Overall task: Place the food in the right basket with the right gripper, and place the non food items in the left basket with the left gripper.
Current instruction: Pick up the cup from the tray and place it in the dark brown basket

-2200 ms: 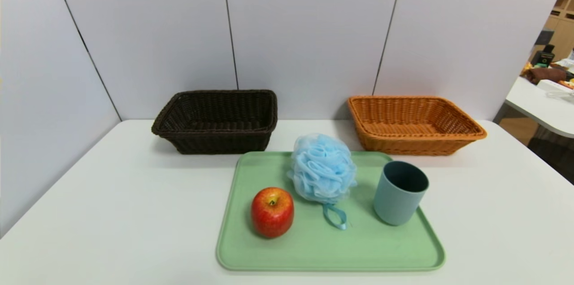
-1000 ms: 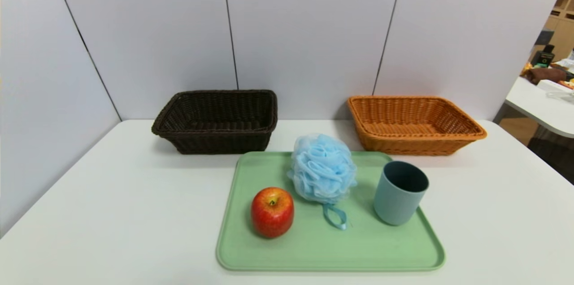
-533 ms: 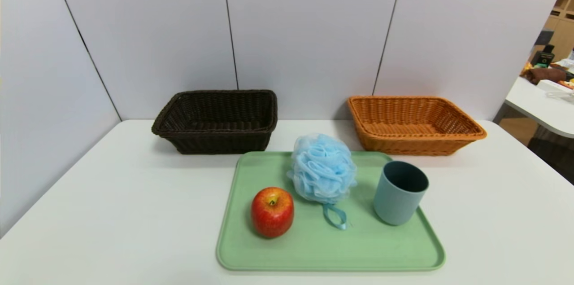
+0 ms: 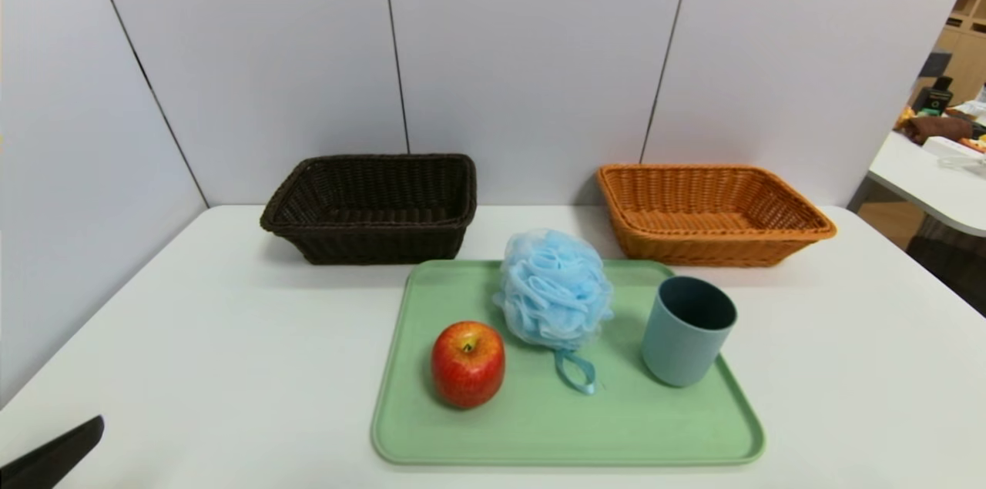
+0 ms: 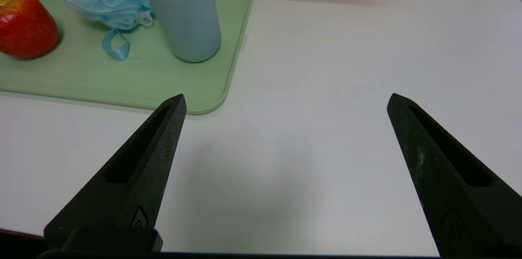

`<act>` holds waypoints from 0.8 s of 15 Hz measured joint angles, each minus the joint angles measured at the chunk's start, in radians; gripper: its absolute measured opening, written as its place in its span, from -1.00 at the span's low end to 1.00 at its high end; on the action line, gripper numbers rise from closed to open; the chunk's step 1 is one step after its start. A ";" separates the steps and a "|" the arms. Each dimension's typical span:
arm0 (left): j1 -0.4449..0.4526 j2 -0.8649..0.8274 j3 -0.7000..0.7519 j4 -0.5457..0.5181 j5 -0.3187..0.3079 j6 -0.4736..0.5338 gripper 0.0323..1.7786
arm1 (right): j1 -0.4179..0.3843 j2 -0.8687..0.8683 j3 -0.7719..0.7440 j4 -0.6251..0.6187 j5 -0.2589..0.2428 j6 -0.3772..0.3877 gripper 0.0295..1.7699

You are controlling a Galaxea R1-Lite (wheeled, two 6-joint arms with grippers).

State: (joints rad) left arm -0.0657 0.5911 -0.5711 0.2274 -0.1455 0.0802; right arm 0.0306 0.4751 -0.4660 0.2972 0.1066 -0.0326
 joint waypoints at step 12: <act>-0.005 0.482 -0.038 -0.249 -0.426 0.154 0.90 | 0.035 0.396 -0.054 -0.090 0.203 -0.107 0.92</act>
State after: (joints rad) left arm -0.0706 1.0732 -0.6094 -0.0219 -0.5715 0.2343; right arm 0.0653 0.8706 -0.5204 0.2068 0.3094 -0.1398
